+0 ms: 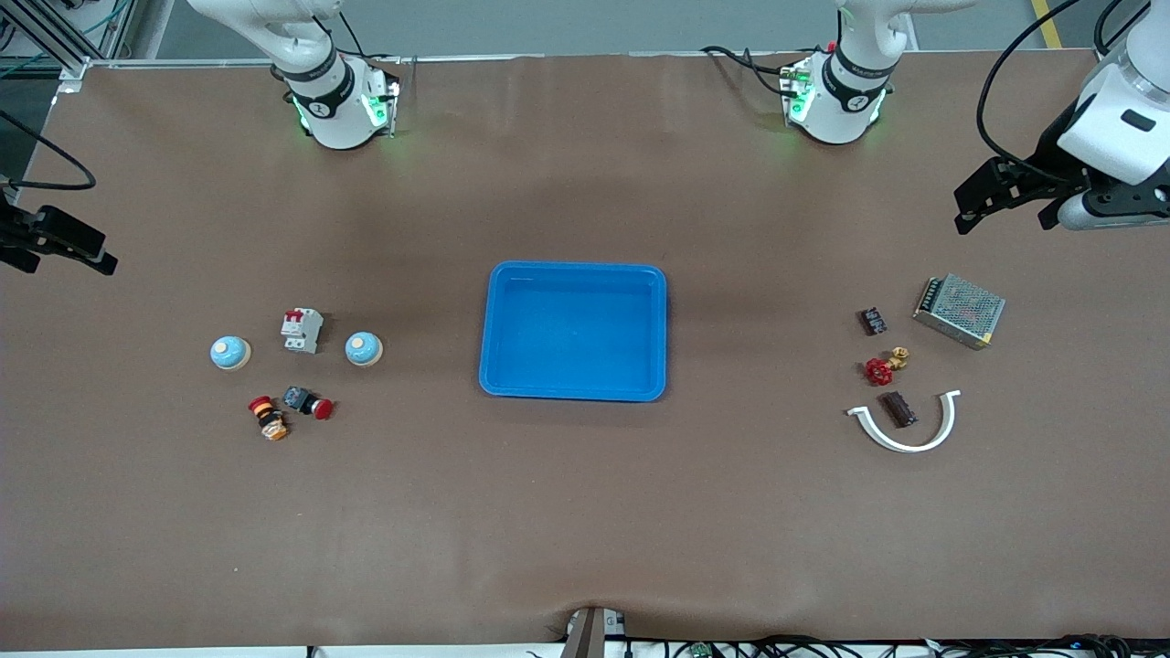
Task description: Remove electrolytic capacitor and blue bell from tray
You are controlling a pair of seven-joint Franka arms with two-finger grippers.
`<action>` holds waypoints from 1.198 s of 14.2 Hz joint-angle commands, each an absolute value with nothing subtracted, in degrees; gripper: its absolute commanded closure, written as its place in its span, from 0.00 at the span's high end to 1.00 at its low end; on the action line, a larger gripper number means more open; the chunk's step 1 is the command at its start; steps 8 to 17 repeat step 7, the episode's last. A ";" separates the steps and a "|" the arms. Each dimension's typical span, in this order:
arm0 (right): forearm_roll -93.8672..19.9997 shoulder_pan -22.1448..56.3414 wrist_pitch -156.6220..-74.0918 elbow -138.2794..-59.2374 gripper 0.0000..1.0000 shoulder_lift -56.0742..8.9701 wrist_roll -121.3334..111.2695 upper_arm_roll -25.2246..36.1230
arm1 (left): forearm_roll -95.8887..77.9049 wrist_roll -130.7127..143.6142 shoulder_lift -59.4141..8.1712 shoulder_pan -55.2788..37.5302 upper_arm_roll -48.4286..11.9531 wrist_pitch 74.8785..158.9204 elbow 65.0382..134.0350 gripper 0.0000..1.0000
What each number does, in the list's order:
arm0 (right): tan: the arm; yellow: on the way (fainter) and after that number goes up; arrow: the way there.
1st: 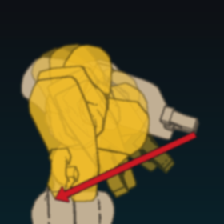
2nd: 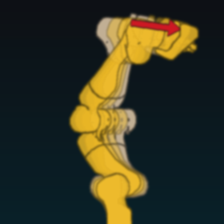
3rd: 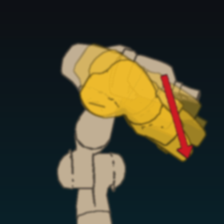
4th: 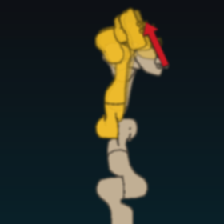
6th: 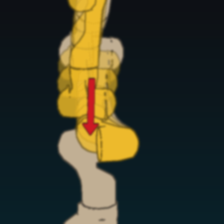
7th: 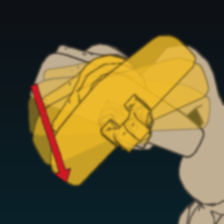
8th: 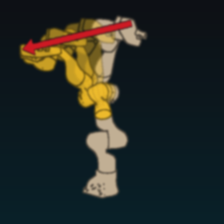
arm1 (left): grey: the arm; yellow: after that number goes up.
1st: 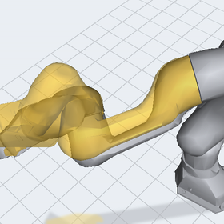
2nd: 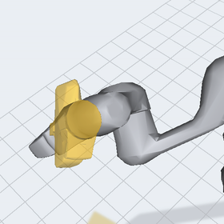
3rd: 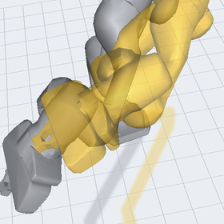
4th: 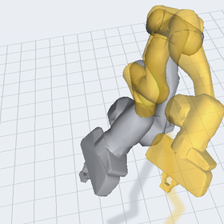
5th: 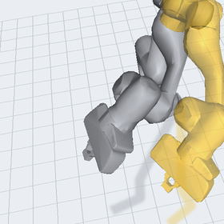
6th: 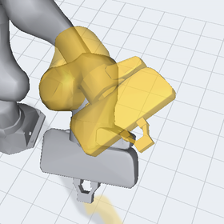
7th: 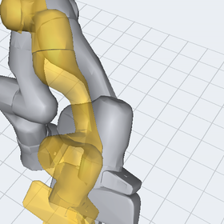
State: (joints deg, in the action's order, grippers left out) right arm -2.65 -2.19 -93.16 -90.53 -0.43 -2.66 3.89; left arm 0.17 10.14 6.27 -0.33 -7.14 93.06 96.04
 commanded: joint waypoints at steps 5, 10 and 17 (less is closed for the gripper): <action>-2.64 -1.93 -93.51 -92.02 1.00 0.62 -2.02 3.96 | -0.18 8.44 5.36 -0.26 -6.86 90.09 93.34 1.00; -2.64 -1.93 -93.60 -92.11 1.00 0.62 -2.02 3.96 | -0.18 8.52 5.36 -0.26 -6.86 90.09 93.34 1.00; -2.64 -1.93 -93.60 -92.11 1.00 0.62 -2.02 3.96 | -0.18 8.52 5.36 -0.26 -6.86 90.09 93.34 1.00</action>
